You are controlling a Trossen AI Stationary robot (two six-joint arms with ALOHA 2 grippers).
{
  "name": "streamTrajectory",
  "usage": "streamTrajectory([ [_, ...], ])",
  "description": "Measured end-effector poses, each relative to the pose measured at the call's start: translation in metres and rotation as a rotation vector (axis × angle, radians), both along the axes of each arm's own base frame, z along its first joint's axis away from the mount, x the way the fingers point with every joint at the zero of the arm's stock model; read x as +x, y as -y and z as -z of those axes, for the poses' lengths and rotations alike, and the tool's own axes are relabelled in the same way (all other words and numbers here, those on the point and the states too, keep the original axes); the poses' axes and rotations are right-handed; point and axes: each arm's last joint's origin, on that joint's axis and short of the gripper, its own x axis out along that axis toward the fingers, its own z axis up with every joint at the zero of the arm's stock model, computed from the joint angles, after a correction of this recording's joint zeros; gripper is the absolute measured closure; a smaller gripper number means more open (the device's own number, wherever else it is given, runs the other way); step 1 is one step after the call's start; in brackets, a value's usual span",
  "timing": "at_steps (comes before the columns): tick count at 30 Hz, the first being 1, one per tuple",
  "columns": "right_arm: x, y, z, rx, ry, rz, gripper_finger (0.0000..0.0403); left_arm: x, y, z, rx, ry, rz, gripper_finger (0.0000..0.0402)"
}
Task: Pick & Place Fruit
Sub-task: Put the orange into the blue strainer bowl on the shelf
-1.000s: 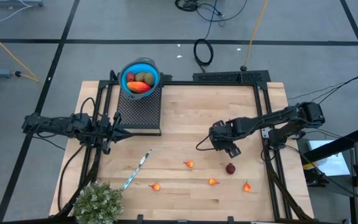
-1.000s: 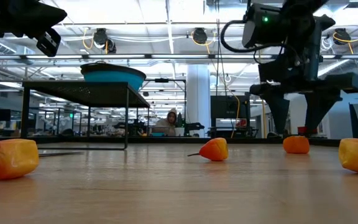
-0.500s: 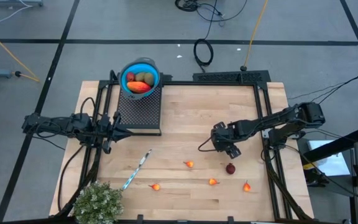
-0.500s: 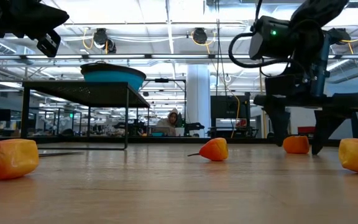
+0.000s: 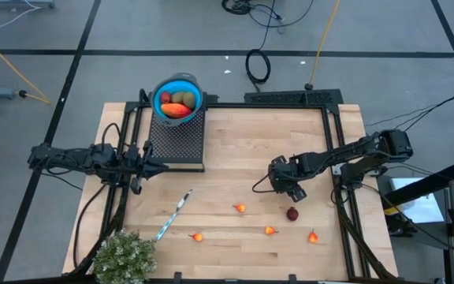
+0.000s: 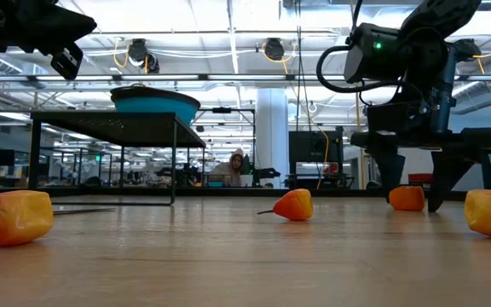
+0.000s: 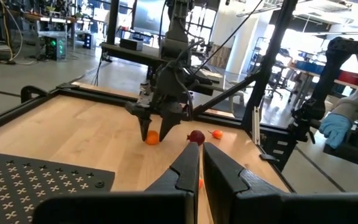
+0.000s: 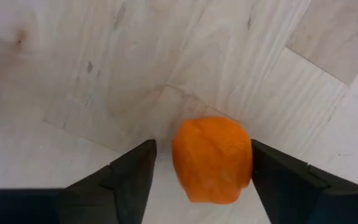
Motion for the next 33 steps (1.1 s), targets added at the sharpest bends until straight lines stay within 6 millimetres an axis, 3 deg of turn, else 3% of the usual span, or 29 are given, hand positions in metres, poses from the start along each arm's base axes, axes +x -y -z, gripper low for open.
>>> streamTrajectory([
  [10, -0.001, 0.000, -0.002, 0.005, 0.004, -0.001, 0.0225, 0.000, 0.000, 0.000, 0.001, -0.002, 0.000, 0.0382],
  [15, 0.004, 0.002, -0.020, -0.051, 0.063, 0.063, 0.0249, 0.000, 0.000, 0.001, 0.003, -0.009, 0.000, 0.0382],
  [21, 0.009, 0.002, -0.070, -0.055, 0.200, 0.153, 0.0254, 0.000, 0.000, 0.001, 0.001, -0.012, 0.002, 0.0382],
  [27, 0.009, 0.001, -0.135, 0.084, 0.524, 0.283, 0.0256, 0.000, 0.000, 0.001, -0.019, -0.016, 0.006, 0.0382],
  [33, -0.006, 0.000, -0.183, 0.239, 0.884, 0.298, 0.0255, 0.000, 0.000, 0.002, -0.019, -0.022, 0.005, 0.0382],
])
